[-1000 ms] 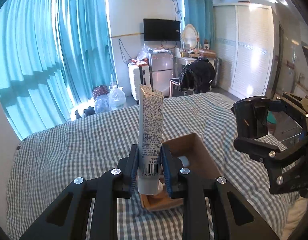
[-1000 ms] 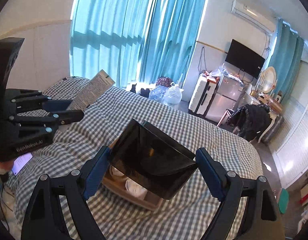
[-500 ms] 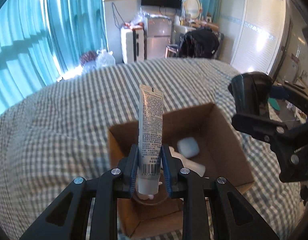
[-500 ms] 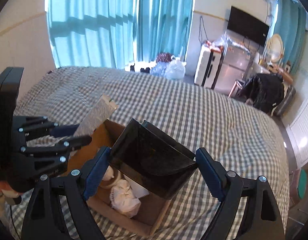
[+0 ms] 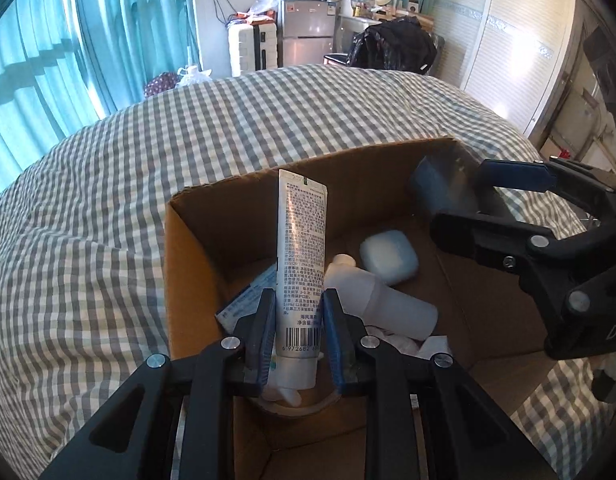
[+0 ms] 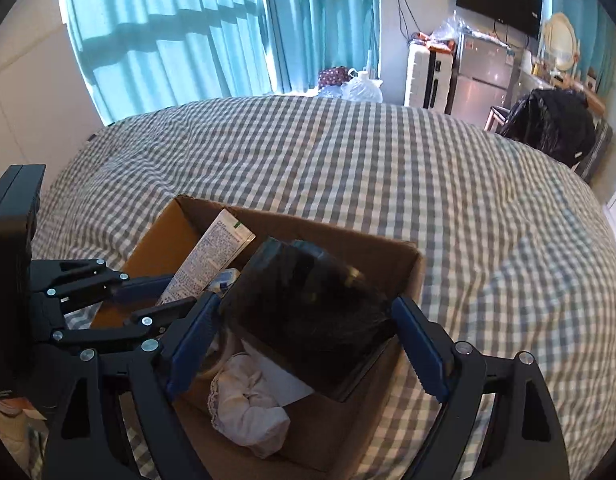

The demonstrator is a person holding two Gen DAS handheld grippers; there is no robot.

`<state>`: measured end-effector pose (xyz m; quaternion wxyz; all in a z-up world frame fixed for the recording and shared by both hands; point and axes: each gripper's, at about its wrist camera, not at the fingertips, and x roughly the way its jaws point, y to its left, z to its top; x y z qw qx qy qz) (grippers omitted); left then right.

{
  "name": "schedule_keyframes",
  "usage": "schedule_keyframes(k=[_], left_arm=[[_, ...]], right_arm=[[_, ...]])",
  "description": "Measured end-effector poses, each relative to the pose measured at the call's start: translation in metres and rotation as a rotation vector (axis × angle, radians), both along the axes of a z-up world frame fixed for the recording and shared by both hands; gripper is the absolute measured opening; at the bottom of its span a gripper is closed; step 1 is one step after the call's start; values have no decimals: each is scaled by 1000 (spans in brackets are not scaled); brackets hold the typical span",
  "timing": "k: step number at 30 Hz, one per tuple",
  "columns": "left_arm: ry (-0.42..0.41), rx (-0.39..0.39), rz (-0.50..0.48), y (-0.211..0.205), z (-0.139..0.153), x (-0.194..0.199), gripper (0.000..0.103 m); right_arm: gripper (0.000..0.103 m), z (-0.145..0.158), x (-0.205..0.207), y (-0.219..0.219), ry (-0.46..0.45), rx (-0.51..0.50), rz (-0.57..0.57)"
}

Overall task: Organize objects
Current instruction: 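Place the white tube and black object into the box and open both grippers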

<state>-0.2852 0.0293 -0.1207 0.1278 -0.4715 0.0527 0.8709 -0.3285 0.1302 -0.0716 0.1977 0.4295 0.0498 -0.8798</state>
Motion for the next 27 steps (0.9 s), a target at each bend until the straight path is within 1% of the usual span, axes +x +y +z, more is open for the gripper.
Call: schedule_keyframes(k=[1,3,5,6,7,8,11,12,14,15,17,18,19,22,25,27], left_arm=[[-1,-3,0,1,1,0,27],[1,-44,15,6,6,5,37],[17,-62,25,8,15,7,64],[32,-59,36,8,23,11,71],[46,-52,45,6,30,14,83],[62,-41,55,5,38,19,85],[101,-20,76,0,67,38,86],[122,-27,86,-2,81,47,87],[160,-45,104,-6,104,64,93],[187,-51,114,-7,122,66,94],[217,-37,117,-11,148,75,96],[236,-19,114,-12,165,85,96],[250,-4,112,-13,177,92,97],[311,36,117,-15,219,118,99],[386,50,122,-19,252,145,101],[425,57,116,-21,267,163,102]], right_arm=[[88,1,2,0,11,12,-9],[92,6,7,-1,32,55,-44],[93,15,12,1,50,53,-57],[93,20,16,3,57,45,-63],[93,27,22,6,65,38,-69],[93,34,28,8,75,35,-76],[94,63,50,15,116,28,-93],[94,73,58,17,130,27,-98],[94,100,75,25,169,19,-111],[94,111,82,29,187,15,-115],[95,141,104,34,235,10,-133],[96,155,114,34,261,7,-142],[99,171,126,35,293,4,-147],[101,216,161,35,392,8,-154],[102,247,192,36,472,4,-157],[102,259,208,37,514,8,-167]])
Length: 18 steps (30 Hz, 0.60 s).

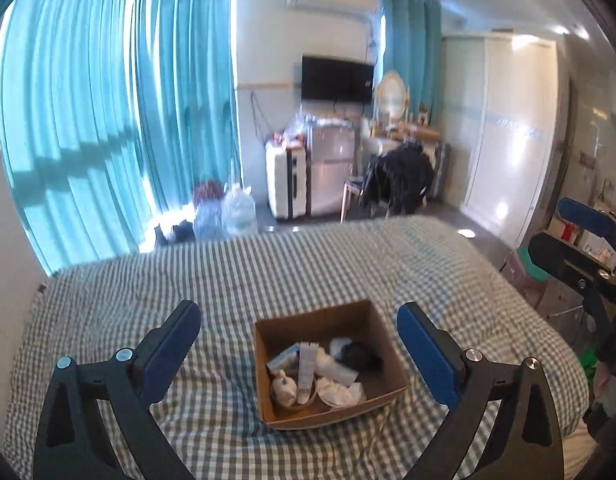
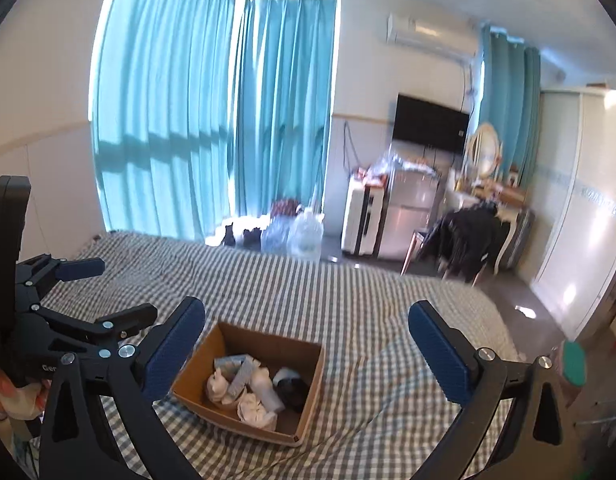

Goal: Organize objects

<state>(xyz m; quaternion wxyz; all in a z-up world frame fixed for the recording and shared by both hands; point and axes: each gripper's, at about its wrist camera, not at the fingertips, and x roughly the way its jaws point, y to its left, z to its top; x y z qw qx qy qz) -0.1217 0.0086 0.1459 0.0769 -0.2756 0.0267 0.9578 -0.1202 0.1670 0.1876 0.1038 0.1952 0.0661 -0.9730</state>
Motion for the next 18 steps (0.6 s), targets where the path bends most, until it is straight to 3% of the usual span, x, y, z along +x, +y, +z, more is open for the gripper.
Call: schedule_keyframes(k=[5,10,15,18], left_arm=[[74,43,34,-8,5,36,103],[151,33,103,-13,-12,65,103],[333,-42,236,-9,-66,94,103],[327,-63,232,-7,-110,94,103]], right_arm=[[103,0,53,0,124,-14,16],[103,-43,77,5,186,-28,-32],[103,-103,73,15,167,-73,-82],[103,-147,70,8,172,-82,-73]])
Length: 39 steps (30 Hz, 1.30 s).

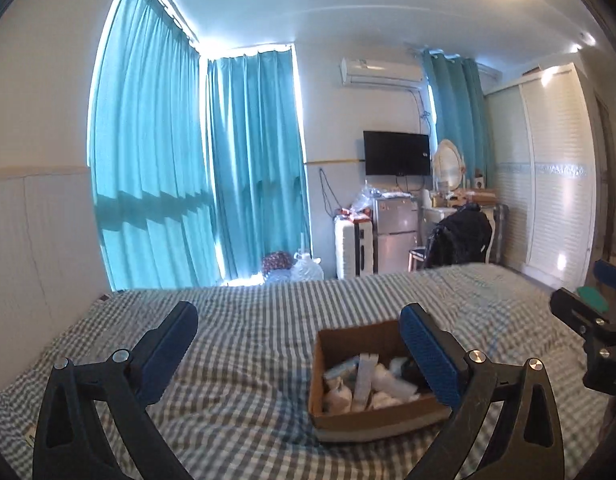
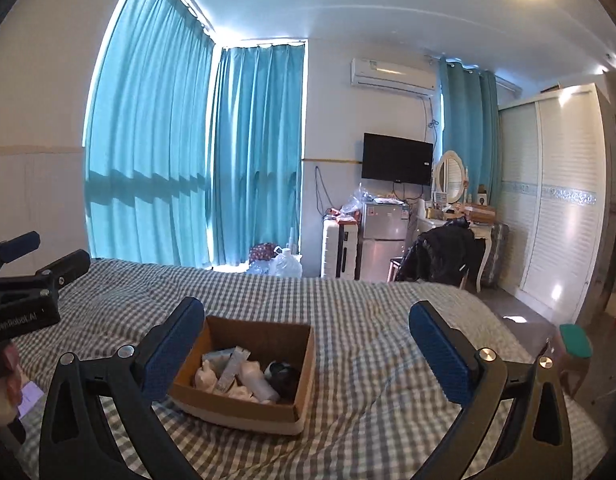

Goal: Organize objects

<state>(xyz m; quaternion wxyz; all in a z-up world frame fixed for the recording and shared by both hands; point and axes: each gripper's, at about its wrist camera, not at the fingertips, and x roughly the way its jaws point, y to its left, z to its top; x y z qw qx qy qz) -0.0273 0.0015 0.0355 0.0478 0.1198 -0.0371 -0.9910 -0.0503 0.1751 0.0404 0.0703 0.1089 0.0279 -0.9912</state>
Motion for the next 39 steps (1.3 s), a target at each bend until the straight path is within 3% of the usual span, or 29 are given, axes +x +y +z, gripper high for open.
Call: schedule_keyframes(k=[3,8,20,39], left_arm=[[-106,28,-30,-3,-36,-13,103],[-181,90,-13,-17,-64,-29,103],[-118,70,-25,-4,-55,-17,103],[-162,67,-52,0,-63,-20,103]], right_arm=[[103,-36,-15,-11,-37,59,-13],[103,-64,-32,-2,-109,-26,24],[103,-64,-32,5,-125,-23,2],[103,-64,-28,10,-143,-30,-11]])
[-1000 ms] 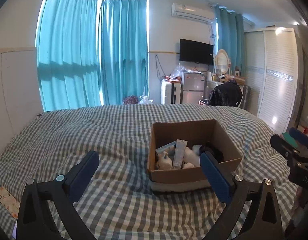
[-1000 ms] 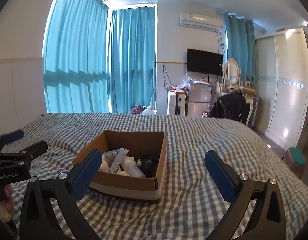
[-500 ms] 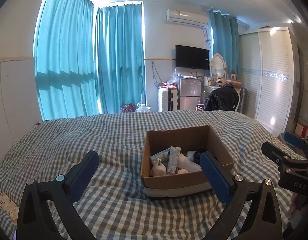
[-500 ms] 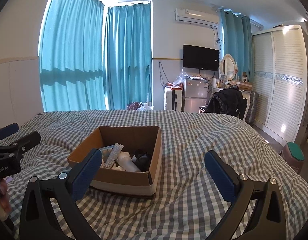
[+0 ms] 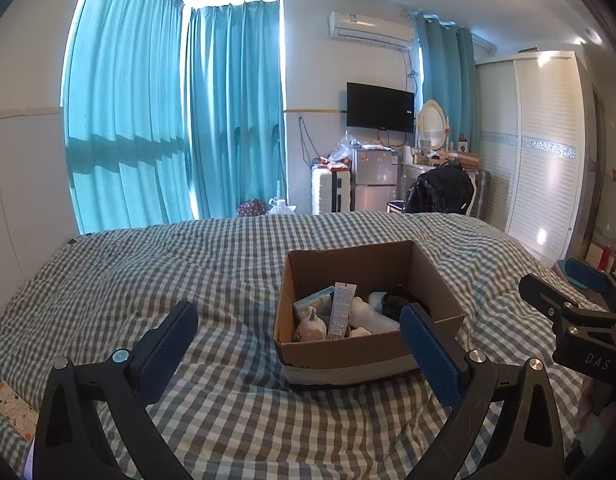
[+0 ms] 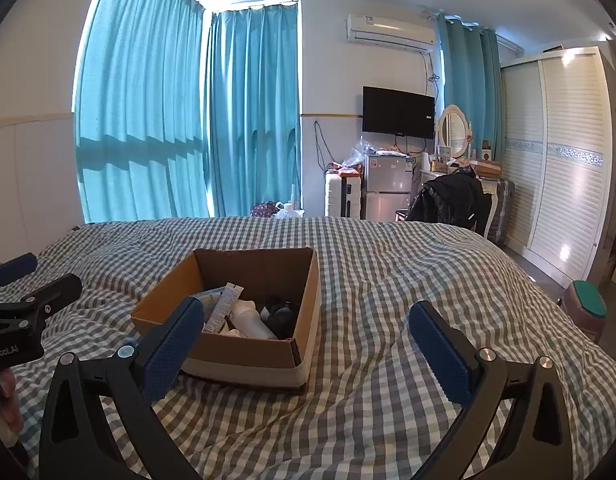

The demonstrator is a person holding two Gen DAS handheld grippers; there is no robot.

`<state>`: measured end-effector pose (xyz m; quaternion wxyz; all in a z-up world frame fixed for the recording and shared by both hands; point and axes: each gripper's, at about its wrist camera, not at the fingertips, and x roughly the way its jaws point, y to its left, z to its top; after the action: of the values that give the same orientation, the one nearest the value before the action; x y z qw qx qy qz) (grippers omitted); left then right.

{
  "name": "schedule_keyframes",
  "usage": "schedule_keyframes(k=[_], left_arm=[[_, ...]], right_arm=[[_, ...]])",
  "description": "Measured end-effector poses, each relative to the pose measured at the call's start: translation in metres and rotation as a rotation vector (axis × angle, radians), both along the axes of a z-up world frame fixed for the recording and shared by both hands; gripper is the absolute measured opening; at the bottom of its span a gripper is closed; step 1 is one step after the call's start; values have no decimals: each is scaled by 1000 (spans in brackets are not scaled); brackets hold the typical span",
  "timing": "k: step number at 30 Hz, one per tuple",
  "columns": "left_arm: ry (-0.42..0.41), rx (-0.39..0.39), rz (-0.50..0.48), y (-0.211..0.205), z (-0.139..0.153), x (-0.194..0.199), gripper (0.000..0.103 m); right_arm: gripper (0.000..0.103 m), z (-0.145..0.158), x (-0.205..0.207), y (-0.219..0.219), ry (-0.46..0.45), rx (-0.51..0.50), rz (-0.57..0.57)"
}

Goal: Organize objects

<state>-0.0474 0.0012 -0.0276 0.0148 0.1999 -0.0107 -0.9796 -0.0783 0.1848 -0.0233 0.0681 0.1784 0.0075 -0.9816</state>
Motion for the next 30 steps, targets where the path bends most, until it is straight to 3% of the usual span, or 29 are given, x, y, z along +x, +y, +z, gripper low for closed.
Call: schedule_keyframes(k=[30], left_arm=[[-16,-15,5,-1,-1,-2,103]], right_arm=[[103,-3,-1,-8,2,16,3]])
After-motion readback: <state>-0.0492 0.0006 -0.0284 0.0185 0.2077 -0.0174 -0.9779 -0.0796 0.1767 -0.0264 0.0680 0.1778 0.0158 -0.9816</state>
